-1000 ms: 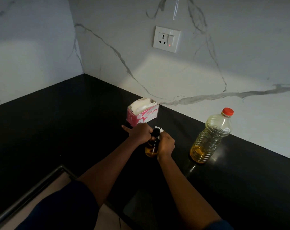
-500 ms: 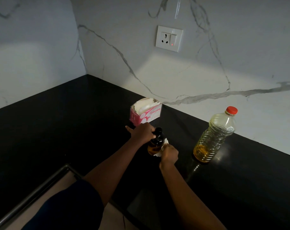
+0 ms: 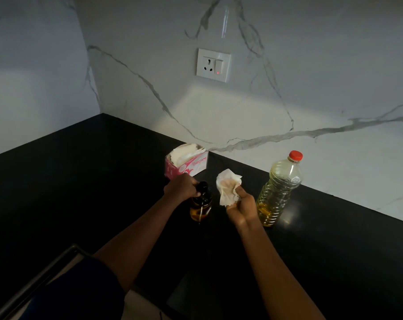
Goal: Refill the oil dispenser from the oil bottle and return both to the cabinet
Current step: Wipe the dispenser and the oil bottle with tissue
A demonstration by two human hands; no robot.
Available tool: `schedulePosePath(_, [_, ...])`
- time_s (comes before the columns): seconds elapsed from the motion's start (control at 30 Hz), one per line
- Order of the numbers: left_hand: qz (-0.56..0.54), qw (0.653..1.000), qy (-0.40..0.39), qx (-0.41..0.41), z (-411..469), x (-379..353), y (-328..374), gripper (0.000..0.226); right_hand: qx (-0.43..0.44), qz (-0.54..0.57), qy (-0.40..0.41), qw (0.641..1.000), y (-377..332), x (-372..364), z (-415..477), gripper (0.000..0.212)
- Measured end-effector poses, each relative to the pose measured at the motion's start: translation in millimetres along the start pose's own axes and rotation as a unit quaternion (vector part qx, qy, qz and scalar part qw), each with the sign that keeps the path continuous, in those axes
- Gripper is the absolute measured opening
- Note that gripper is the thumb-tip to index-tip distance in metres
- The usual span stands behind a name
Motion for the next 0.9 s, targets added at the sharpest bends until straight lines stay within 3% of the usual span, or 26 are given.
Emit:
schedulePosePath(0.17, [0.075,0.996,-0.044,0.022,7,19,9,0.059,0.055,0.017,-0.045,0.997,-26,-2,-20,0.025])
schedulePosePath(0.27, [0.12,0.992,0.027,-0.002,6,31,26,0.058,0.206,0.003,-0.003,0.979,-45,0,-40,0.019])
schedulePosePath(0.37, [0.062,0.988,0.137,-0.039,1,30,57,0.034,0.402,-0.017,0.166,0.9,-70,14,-60,0.02])
schedulePosePath(0.47, [0.049,0.986,0.154,-0.053,-1,18,92,0.033,0.51,-0.013,0.298,0.807,-94,29,-69,0.02])
schedulePosePath(0.53, [-0.002,0.989,0.127,-0.079,-1,8,114,0.034,0.533,-0.022,0.326,0.78,-108,35,-66,0.023])
schedulePosePath(0.63, [-0.116,0.98,0.067,-0.147,-5,-2,149,0.04,0.537,-0.062,0.332,0.773,-122,36,-56,0.023])
schedulePosePath(0.77, [-0.18,0.961,-0.077,-0.197,-12,-18,180,0.091,0.523,-0.175,0.303,0.777,-121,25,-43,0.026])
schedulePosePath(0.83, [-0.2,0.954,-0.087,-0.206,-14,-20,188,0.081,0.523,-0.223,0.263,0.779,-115,19,-39,0.026])
schedulePosePath(0.9, [-0.181,0.96,-0.071,-0.203,-15,-23,192,0.054,0.533,-0.236,0.221,0.782,-107,16,-34,0.026])
Point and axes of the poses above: each hand's wrist, its own z-axis towards the middle knuckle, its own x-axis out of the back of the hand, y = z × x, the point moved 1 cm from there along z, towards the middle knuckle, and after that the axes turned 12 degrees about y, right-handed, at the moved point
